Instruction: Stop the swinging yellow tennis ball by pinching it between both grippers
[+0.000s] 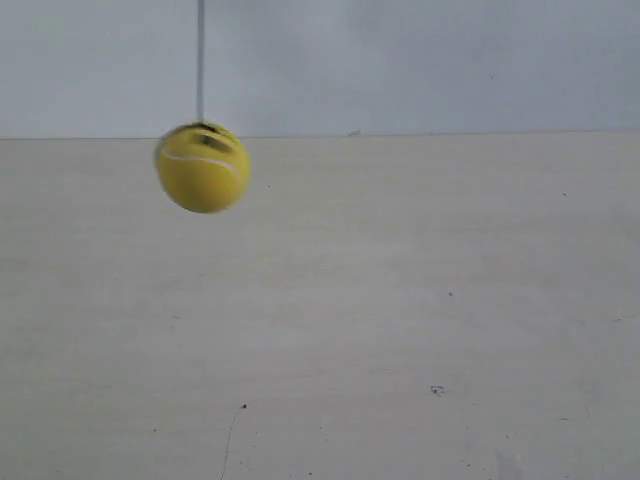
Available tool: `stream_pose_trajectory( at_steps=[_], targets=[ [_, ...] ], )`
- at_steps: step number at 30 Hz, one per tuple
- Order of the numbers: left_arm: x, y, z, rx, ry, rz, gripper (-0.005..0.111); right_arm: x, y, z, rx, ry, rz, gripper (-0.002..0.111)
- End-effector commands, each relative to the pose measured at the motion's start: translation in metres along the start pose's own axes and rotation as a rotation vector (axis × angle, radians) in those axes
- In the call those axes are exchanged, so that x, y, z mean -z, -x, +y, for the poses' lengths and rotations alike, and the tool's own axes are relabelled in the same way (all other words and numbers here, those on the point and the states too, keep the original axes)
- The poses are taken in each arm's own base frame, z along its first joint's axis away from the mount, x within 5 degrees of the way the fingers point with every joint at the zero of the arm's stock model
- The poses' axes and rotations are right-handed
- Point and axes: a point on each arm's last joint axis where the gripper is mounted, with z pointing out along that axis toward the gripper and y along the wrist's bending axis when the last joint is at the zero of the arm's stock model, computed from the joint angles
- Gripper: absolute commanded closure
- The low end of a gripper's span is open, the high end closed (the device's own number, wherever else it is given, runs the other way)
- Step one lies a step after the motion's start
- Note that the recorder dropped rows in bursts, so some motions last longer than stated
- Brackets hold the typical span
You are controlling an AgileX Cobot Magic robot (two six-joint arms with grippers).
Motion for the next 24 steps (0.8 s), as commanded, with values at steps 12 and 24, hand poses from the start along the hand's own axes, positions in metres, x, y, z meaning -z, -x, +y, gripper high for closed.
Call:
stream_pose_trajectory(
  at_steps=[12,24],
  targets=[
    [-0.091,-0.057,-0.008,-0.029,-0.580,0.426,0.102,-0.070,-0.032,0.022,0.014,0.399,0.399,0.108],
    [-0.129,-0.124,-0.017,-0.105,-0.742,0.552,0.102,-0.115,-0.083,0.009,0.003,0.563,0.570,0.108]
  ],
)
